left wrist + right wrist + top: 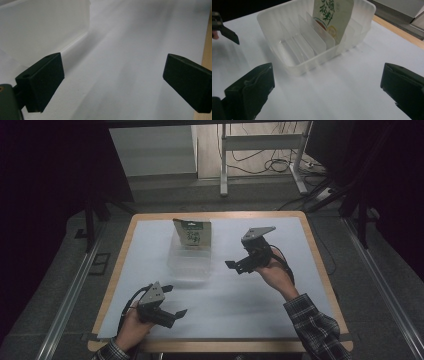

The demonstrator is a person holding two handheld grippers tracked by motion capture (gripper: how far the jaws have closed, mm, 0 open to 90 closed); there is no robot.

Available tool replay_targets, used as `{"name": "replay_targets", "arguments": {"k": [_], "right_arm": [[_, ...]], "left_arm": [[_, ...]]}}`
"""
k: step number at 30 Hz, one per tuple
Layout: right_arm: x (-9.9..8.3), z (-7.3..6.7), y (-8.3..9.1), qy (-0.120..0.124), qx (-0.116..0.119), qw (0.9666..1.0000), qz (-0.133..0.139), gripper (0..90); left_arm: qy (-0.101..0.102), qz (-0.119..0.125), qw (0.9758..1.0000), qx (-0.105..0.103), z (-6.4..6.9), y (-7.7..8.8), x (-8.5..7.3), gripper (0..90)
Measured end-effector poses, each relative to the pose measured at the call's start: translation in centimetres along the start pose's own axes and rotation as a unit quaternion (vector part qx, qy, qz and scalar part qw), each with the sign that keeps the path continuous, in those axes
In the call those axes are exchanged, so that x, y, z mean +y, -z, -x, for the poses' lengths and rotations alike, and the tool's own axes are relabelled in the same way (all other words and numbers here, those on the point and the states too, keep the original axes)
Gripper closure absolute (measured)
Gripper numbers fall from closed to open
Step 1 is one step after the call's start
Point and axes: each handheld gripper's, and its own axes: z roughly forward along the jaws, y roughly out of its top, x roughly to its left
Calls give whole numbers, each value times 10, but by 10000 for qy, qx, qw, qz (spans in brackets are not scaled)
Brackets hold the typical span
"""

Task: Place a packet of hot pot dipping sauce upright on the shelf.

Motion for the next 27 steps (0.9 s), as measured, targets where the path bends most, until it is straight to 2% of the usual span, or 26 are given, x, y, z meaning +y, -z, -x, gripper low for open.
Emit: {"name": "replay_targets", "arguments": {"k": [17, 27], "right_arm": [[-41, 2, 22, -146, -223, 9996, 8, 0], [-62, 0, 43, -225, -390, 9990, 34, 0]], "left_arm": [[2, -17, 10000, -4, 0, 0, 0, 35], [-1, -27, 10000, 1, 0, -1, 0, 34]]}}
